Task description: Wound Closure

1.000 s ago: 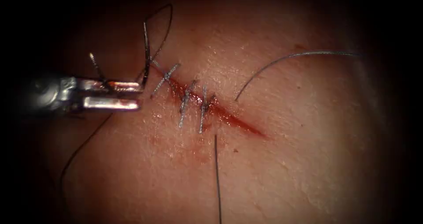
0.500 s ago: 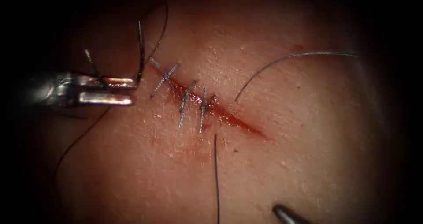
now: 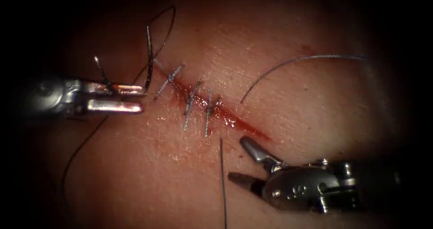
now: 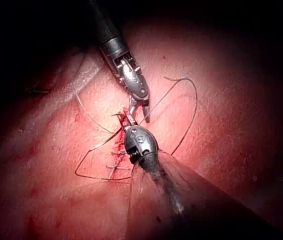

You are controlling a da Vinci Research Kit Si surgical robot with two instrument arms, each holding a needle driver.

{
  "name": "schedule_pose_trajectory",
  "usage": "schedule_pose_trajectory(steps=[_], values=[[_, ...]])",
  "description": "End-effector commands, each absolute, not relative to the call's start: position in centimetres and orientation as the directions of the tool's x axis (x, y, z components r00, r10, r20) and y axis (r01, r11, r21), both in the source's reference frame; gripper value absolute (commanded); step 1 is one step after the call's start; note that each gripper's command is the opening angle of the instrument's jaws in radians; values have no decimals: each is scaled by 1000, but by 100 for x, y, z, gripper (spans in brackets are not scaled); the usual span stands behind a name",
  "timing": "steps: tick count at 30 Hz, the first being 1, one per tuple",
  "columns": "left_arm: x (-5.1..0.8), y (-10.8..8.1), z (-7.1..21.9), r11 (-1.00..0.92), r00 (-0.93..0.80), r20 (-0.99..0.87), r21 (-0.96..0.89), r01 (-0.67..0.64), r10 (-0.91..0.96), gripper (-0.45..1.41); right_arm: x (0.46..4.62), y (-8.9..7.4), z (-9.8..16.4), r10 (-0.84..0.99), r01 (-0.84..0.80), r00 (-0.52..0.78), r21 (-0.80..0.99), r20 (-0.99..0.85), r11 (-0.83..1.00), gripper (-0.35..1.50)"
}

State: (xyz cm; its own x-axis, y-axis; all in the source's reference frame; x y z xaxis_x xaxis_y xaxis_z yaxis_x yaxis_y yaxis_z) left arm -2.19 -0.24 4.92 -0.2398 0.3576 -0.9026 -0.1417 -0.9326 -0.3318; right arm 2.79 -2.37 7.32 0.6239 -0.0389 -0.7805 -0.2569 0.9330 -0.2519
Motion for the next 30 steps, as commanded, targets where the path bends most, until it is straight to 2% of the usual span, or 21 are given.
schedule_pose_trajectory(steps=[1, 6, 18, 19, 20, 21, 22, 30], values=[[-225, -28, 498, -932, -239, -902, -333, -141, 359, -45, 290, -241, 737, -37, -266, 616, -252, -787, 930, 135], [-225, -28, 499, -932, -239, -902, -333, -142, 358, -45, 302, -235, 735, -34, -272, 607, -248, -794, 930, 133], [-225, -28, 499, -932, -239, -902, -333, -141, 358, -45, 321, -235, 728, -29, -272, 600, -238, -800, 933, 111], [-225, -28, 499, -932, -239, -902, -333, -141, 358, -45, 322, -235, 727, -32, -269, 593, -235, -805, 934, 101], [-225, -28, 499, -932, -239, -902, -333, -141, 358, -45, 321, -239, 725, -39, -229, 580, -209, -813, 951, 9], [-225, -28, 499, -932, -239, -902, -333, -141, 358, -45, 321, -239, 725, -39, -229, 580, -209, -813, 951, 9], [-225, -28, 499, -932, -239, -902, -333, -141, 358, -45, 319, -241, 724, -43, -210, 579, -199, -814, 957, -35], [-225, -28, 499, -932, -239, -902, -333, -141, 358, -45, 300, -262, 708, -64, -171, 566, -193, -822, 966, -35]])
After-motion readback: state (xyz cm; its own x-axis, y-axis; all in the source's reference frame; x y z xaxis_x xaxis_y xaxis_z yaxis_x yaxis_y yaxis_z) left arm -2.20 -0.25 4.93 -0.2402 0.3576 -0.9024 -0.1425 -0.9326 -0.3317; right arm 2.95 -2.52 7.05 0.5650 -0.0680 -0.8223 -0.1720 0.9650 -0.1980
